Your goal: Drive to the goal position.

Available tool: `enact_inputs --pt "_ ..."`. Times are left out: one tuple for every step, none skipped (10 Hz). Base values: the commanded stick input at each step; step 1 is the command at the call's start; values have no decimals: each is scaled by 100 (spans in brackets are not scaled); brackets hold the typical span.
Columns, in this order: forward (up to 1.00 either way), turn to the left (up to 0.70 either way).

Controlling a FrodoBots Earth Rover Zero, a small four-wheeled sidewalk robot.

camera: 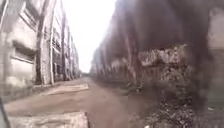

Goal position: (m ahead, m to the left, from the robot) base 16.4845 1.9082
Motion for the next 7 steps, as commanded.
enact_inputs --pt "70 28" --pt "70 0" --pt "70 0" --pt "70 0" --pt "70 0" --pt "70 0" --pt "70 0"
